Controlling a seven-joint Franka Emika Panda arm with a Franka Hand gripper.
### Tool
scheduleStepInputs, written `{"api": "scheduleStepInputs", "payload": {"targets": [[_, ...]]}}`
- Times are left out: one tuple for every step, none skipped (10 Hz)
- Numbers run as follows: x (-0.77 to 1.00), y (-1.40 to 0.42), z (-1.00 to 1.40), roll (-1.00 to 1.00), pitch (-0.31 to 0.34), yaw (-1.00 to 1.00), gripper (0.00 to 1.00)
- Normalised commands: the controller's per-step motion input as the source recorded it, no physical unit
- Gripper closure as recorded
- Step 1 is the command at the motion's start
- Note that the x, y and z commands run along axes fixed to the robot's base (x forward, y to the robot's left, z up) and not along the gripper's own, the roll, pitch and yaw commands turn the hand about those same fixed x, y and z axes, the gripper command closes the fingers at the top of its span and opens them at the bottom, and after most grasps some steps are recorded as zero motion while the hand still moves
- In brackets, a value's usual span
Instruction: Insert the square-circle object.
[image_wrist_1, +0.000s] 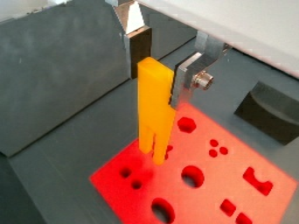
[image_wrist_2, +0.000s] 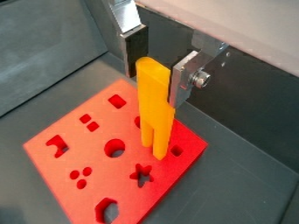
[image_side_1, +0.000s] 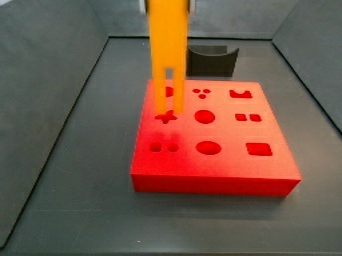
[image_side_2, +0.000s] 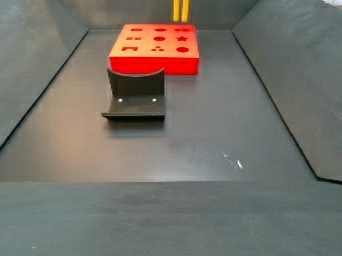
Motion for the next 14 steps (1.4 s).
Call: {"api": "scheduleStepInputs", "payload": {"targets": [[0.15, -0.72, -0.54, 0.19, 0.004, 0.0, 1.0], [0.11, -0.62, -0.39, 0.13, 0.007, 0.03, 1.0], [0.0, -0.58, -0.13, 0.12, 0.0, 0.05, 1.0], [-0.18, -0.34, 0.08, 0.0, 0.0, 0.0, 1.0], [-0.31, -0.21, 0.15, -0.14, -0.051, 0.0, 1.0], [-0.18, -0.15, 0.0, -0.1, -0.076, 0.0, 1.0], [0.0, 0.0, -0.15, 0.0, -0.053, 0.08, 1.0], [0.12, 0.02, -0.17, 0.02, -0.013, 0.03, 1.0], [0.15, 0.07, -0.17, 0.03, 0.0, 0.03, 1.0], [0.11, 0.04, -0.17, 0.01, 0.0, 0.04, 1.0], [0.07, 0.08, -0.13, 0.03, 0.0, 0.03, 1.0], [0.0, 0.13, -0.15, 0.07, 0.0, 0.0, 1.0], [0.0, 0.09, -0.11, 0.06, 0.0, 0.0, 1.0], [0.0, 0.07, -0.12, 0.07, 0.0, 0.0, 1.0]]}}
